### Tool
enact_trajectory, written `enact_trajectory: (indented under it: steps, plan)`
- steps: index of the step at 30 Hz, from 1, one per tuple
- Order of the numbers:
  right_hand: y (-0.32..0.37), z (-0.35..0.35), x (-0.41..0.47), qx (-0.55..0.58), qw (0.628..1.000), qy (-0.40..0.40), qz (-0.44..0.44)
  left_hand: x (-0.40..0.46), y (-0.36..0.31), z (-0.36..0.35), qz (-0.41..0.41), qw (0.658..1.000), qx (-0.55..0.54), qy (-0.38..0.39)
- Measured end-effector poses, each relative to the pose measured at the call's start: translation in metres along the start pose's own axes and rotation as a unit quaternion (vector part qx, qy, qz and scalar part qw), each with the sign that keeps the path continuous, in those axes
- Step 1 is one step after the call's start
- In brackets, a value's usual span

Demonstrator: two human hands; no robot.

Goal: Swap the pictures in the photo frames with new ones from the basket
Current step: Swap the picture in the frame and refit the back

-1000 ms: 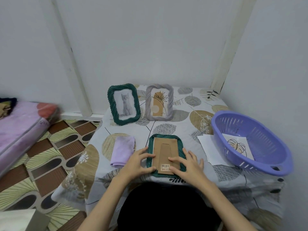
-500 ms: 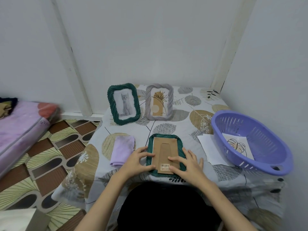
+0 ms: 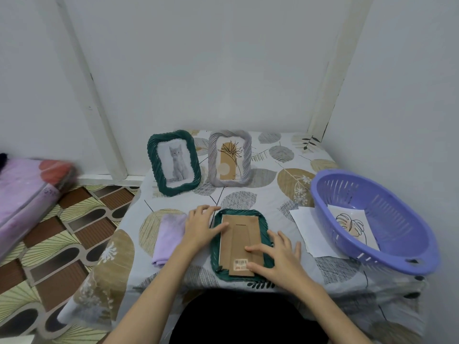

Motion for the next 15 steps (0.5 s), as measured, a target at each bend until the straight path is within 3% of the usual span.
enact_trajectory:
  steps: [3, 8, 15]
  plan:
    - [-0.003, -0.001, 0.001, 0.026, 1.000, -0.001, 0.007, 0.010, 0.007, -0.011, 0.001, 0.998, 0.036, 0.048]
    - [-0.004, 0.005, 0.011, 0.048, 0.999, 0.005, 0.004, 0.015, 0.014, -0.016, 0.000, 0.998, 0.047, 0.043]
    - [-0.006, 0.027, 0.066, 0.008, 0.993, -0.090, -0.079, 0.014, 0.014, -0.016, 0.001, 0.999, 0.032, 0.034]
Point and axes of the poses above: each hand's wrist, its own x-axis towards the middle knuckle, its own z-axis out of the back of the hand, y = z × x, the point moved 5 cm from there along x, towards the middle knuckle, and after that the axes turned 7 degrees about -z, right-handed, at the moved point
